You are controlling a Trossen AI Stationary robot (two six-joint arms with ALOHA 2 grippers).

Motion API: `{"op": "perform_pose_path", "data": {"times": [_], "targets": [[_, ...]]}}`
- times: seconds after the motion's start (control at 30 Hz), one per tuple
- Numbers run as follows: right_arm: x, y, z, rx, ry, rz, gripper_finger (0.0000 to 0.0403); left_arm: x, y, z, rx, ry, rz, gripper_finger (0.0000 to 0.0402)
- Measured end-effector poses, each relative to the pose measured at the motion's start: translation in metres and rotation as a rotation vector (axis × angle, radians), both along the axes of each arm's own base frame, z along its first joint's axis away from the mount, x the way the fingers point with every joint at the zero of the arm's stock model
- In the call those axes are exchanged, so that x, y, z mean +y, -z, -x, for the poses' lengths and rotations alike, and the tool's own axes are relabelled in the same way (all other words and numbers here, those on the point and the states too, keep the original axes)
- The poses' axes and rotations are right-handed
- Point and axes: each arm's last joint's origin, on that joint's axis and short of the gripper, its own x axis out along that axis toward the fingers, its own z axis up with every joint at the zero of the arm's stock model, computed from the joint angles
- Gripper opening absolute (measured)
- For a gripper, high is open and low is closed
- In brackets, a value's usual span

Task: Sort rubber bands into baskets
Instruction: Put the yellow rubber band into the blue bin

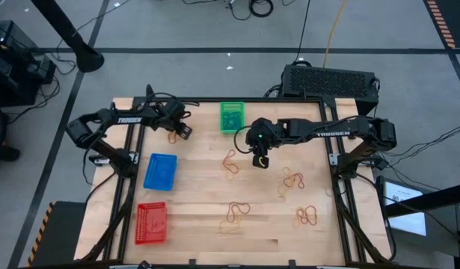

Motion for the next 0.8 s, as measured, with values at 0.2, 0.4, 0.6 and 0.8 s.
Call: {"op": "perform_pose_path", "data": {"times": [0.2, 0.4, 0.6, 0.8], "targets": [[0.000, 0.000, 0.000, 0.000, 0.000, 0.000, 0.0110, 0.000, 0.000, 0.000, 0.004, 0.006, -0.004, 0.0118], [0.000, 0.000, 0.000, -0.001, -0.001, 0.000, 0.0110, -0.002, 0.000, -0.003, 0.015, 0.054, -0.016, 0.0024], [0.000, 0.000, 0.000, -0.001, 0.000, 0.000, 0.0110, -0.009, -0.016, -0.016, -0.026, 0.124, -0.064, 0.0009], [0.000, 0.000, 0.000, 0.000, 0.000, 0.000, 0.0110, -0.026, -0.059, -0.022, -0.083, 0.203, -0.123, 0.0004]]}}
